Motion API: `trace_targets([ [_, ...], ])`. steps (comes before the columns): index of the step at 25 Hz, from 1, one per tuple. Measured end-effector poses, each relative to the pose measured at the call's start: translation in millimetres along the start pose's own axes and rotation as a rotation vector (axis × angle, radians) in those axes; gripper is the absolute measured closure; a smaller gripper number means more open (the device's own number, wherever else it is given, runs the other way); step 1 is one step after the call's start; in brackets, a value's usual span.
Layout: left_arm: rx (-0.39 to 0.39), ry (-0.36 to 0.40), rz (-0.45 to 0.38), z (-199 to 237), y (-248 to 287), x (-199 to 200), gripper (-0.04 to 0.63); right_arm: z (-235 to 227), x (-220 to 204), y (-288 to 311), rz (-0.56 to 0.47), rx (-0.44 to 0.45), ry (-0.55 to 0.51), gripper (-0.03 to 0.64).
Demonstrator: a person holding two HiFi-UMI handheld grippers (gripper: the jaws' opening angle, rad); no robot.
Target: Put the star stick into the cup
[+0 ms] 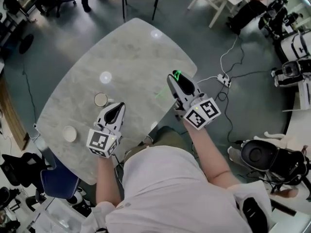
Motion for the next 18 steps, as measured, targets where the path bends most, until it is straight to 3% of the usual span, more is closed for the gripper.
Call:
trace_targets([
  [8,0.192,-0.083,-0.017,41.8,-34.8,-5.0,0.594,10.1,-5.2,82.4,0.05,0.147,0.036,0.508],
  [18,0.478,-0.227,-0.033,72.3,-73.9,-27.1,0.594,40.1,-33.4,192.6,0.156,0.411,0.103,0.508],
])
Point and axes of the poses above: the fingertips, and each gripper's own axes: y forward along the fingers, z to its left, x out of its top, the point moved 4 cm from there along -y, backward along the fingers, and after that the axes turned 3 degrees about -y, right-handed, at the moved point
